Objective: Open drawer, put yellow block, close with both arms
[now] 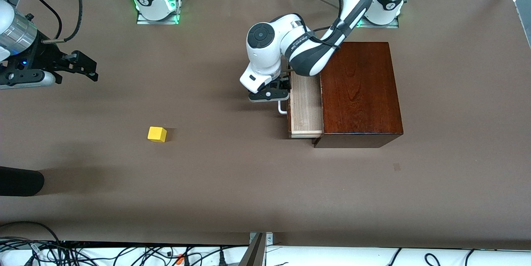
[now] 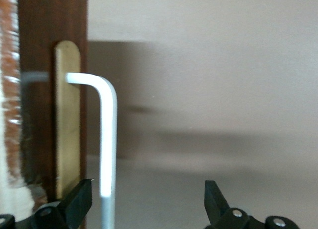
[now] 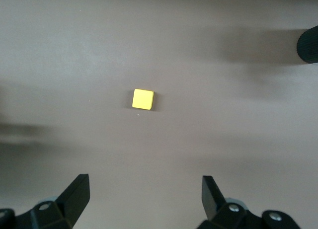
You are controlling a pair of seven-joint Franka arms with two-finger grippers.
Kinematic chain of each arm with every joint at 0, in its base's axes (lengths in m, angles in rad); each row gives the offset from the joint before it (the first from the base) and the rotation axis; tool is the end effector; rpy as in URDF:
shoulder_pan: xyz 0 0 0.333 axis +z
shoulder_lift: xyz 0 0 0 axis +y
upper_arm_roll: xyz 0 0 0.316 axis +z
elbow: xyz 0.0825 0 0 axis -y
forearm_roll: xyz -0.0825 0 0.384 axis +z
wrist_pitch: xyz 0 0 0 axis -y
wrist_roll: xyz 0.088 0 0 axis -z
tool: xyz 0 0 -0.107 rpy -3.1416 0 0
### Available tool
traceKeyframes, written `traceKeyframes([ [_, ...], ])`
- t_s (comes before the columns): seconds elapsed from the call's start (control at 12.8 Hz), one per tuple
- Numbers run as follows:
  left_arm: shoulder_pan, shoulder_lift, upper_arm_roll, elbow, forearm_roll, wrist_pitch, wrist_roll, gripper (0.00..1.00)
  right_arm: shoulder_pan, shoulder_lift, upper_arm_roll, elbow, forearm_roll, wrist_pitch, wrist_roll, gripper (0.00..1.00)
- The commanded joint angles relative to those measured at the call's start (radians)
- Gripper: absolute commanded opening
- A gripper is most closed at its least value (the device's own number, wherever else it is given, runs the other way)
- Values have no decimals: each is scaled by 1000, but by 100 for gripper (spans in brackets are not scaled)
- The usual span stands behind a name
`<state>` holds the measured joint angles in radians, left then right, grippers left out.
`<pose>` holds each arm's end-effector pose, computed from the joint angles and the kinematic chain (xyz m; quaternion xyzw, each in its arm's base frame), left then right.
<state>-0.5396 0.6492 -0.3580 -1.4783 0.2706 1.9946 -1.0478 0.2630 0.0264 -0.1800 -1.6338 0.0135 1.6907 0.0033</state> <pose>0.4819 -0.5102 0.3052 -0.9981 -0.0425 0.0145 0.0433 0.5696 0.0499 0.5906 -0.9991 -0.0392 -0.0153 0.0050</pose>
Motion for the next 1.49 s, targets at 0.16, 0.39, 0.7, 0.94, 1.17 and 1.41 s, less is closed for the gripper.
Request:
traceKeyframes([
  [0.16,1,-29,10,182,-13,-320,121,100,-8,7,7,20,-6,-20,-9,100],
  [0.39,122,-130,5,201,-28,-434,303,100,-8,7,5,20,-6,-19,-9,100],
  [0.7,311,-239,-1,201,-88,-499,568,100,-8,7,5,22,-6,-19,-9,100],
  [0.94,481,-285,-4,204,-212,-571,730,100,-7,18,7,22,-6,13,-9,100],
  [1.17,591,-342,-1,204,-255,-666,836,100,-8,49,10,20,5,84,4,100],
  [1.41,626,-423,80,138,-258,-671,990,100,1,128,11,26,-13,96,6,100],
])
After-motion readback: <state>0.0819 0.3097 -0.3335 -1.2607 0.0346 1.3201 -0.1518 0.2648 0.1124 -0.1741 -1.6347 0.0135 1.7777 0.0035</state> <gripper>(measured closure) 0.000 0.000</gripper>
